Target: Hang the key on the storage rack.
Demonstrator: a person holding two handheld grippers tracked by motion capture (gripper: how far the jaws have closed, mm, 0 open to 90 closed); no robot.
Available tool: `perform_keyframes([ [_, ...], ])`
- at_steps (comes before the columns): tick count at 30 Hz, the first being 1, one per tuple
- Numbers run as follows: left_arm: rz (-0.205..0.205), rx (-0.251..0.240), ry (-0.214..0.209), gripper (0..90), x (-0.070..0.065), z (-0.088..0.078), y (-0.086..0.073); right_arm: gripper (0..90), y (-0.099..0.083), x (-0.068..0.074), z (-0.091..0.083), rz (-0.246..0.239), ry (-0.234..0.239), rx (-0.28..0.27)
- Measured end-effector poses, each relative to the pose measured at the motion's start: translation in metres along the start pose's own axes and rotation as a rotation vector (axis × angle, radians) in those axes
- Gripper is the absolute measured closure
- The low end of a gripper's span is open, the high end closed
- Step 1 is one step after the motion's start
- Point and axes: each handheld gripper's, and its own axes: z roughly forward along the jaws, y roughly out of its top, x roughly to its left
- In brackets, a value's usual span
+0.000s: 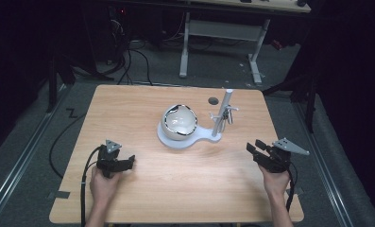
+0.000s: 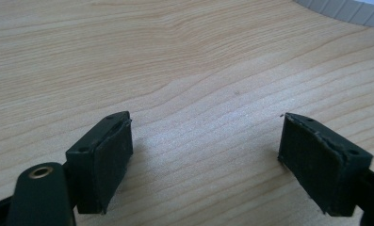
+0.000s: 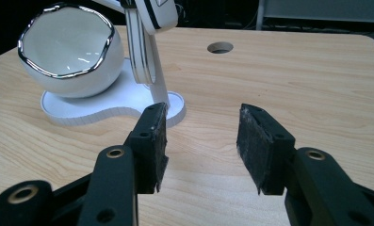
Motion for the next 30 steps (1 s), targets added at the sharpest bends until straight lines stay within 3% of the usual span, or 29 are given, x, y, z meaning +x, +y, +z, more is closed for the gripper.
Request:
perform_keyframes([
  [14, 0.000, 0.000, 0.000, 18.5, 0.000, 0.000, 0.000, 52.9, -0.010, 0.001, 0.011, 0.007, -0.019, 0.036],
  [30, 0.000, 0.000, 0.000, 18.5, 0.000, 0.000, 0.000, 52.9, -0.014, 0.006, 0.025, -0.020, -0.030, 0.080],
])
